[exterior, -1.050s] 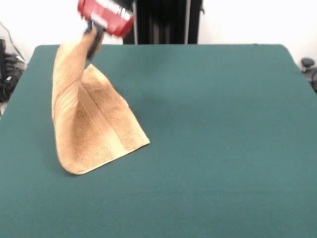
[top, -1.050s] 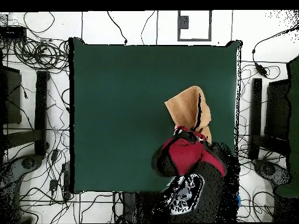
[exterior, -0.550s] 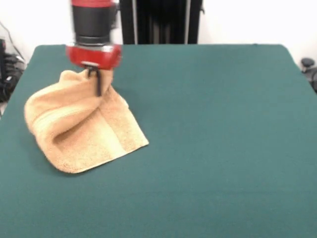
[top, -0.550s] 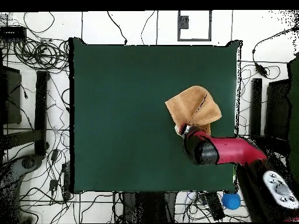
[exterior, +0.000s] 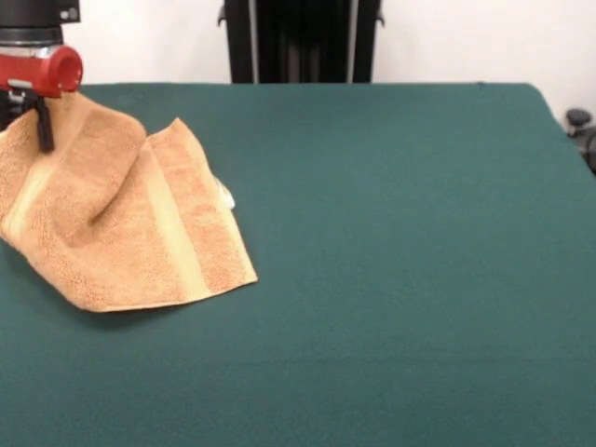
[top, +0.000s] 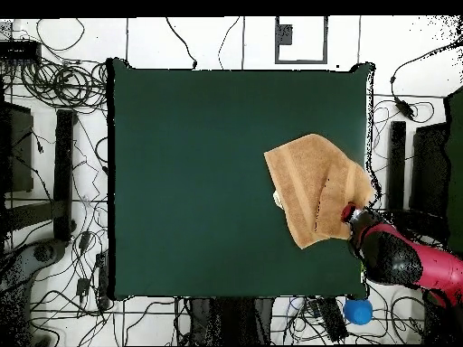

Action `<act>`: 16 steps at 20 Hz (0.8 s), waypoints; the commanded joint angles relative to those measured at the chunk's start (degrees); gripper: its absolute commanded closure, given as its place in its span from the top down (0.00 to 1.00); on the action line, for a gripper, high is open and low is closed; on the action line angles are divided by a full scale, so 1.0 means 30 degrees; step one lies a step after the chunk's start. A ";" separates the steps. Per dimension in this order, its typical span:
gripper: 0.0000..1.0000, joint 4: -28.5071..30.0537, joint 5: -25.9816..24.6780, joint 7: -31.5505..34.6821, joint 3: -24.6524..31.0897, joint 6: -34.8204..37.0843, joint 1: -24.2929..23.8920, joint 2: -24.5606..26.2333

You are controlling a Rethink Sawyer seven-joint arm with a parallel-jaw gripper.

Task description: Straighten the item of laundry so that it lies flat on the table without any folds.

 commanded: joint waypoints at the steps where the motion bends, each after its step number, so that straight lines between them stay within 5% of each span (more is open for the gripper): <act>1: 0.00 0.1099 -0.0939 -0.4016 0.2947 0.1429 0.1995 -0.0617; 9: 0.00 0.1453 -0.1366 -0.1207 0.0954 0.0471 0.3565 -0.1892; 12: 0.00 0.0514 -0.4314 0.4191 -0.4933 0.0011 0.9499 -0.4086; 16: 0.00 -0.1413 -0.8543 1.2790 -1.1704 0.0271 1.7438 -0.3694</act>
